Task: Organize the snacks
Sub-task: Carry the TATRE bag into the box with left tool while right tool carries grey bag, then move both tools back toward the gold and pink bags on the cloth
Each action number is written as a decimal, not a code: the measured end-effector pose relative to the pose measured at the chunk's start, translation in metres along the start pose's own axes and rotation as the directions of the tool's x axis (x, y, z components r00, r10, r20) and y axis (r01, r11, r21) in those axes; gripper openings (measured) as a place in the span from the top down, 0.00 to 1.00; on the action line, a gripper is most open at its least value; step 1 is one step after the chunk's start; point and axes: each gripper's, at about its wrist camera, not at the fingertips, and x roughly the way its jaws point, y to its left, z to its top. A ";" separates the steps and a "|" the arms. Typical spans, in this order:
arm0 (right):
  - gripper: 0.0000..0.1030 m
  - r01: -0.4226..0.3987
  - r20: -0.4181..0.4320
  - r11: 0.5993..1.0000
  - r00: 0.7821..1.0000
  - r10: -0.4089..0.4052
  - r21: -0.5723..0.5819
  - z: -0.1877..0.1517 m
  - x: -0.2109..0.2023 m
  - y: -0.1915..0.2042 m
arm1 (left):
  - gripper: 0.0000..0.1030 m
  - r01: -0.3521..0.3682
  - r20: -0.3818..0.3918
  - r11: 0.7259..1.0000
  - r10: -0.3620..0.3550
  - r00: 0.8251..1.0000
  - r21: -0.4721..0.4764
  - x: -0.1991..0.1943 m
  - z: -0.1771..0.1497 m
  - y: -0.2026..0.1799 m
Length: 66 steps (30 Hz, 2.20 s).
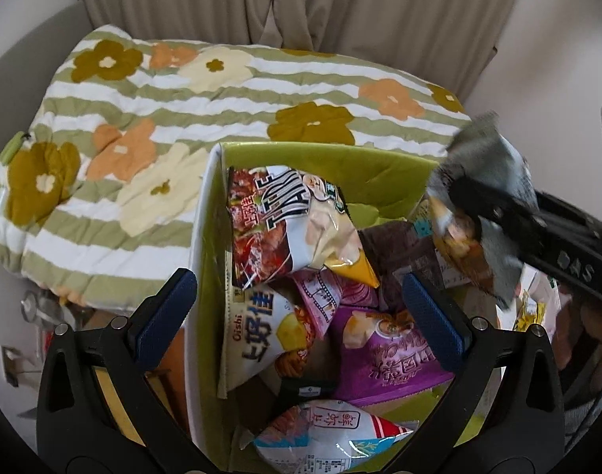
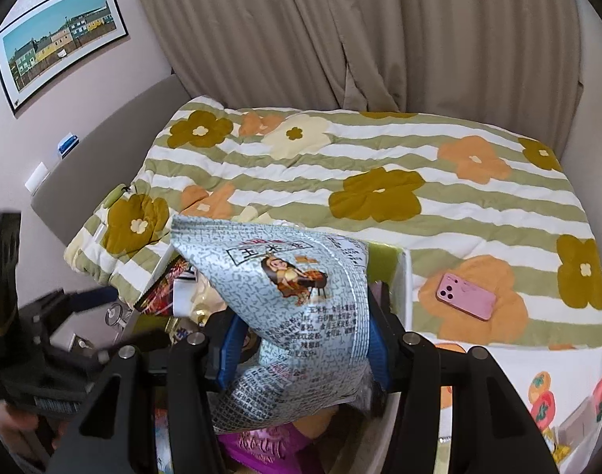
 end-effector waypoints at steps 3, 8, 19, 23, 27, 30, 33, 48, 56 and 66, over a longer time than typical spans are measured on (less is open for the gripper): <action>0.52 -0.001 -0.014 1.000 1.000 0.001 -0.007 0.005 0.012 0.001 | 0.00 -0.010 -0.003 1.000 0.010 1.000 -0.005 0.003 -0.002 0.001; 0.50 -0.019 -0.040 1.000 0.999 0.019 0.004 0.009 0.024 0.001 | 0.00 -0.020 -0.006 1.000 0.020 1.000 -0.008 0.004 -0.002 0.001; 0.00 0.014 0.008 1.000 1.000 -0.014 0.003 0.001 0.005 -0.003 | 0.00 -0.038 -0.010 0.999 0.038 0.999 0.011 -0.005 -0.013 -0.005; 0.00 0.011 0.025 1.000 1.000 -0.011 0.008 0.002 -0.008 -0.001 | 0.00 -0.043 0.014 0.999 0.042 0.999 0.017 -0.019 -0.014 -0.008; 0.00 0.013 0.043 1.000 0.999 -0.013 0.005 0.002 -0.024 0.005 | 0.00 -0.046 0.043 0.999 0.045 0.998 0.023 -0.037 -0.014 -0.011; 0.00 0.009 0.062 1.000 0.998 -0.010 0.008 0.001 -0.038 0.010 | 0.00 -0.053 0.065 0.998 0.051 0.997 0.030 -0.052 -0.015 -0.014; 0.00 0.019 0.081 1.000 0.996 -0.020 0.009 -0.002 -0.055 0.015 | 0.00 -0.060 0.084 0.998 0.057 0.995 0.036 -0.067 -0.017 -0.018; 0.00 0.115 0.165 0.992 0.979 -0.123 0.055 -0.049 -0.156 0.001 | 0.00 -0.016 0.156 0.994 -0.001 0.988 0.110 -0.119 -0.042 -0.084; 0.00 0.200 0.222 0.974 0.950 -0.219 0.107 -0.096 -0.215 -0.051 | 0.00 0.008 0.169 0.991 -0.031 0.985 0.133 -0.122 -0.066 -0.156; 0.00 0.258 0.193 0.948 0.937 -0.292 0.184 -0.158 -0.260 -0.133 | 0.00 0.076 0.115 0.973 -0.103 0.988 0.219 -0.090 -0.102 -0.276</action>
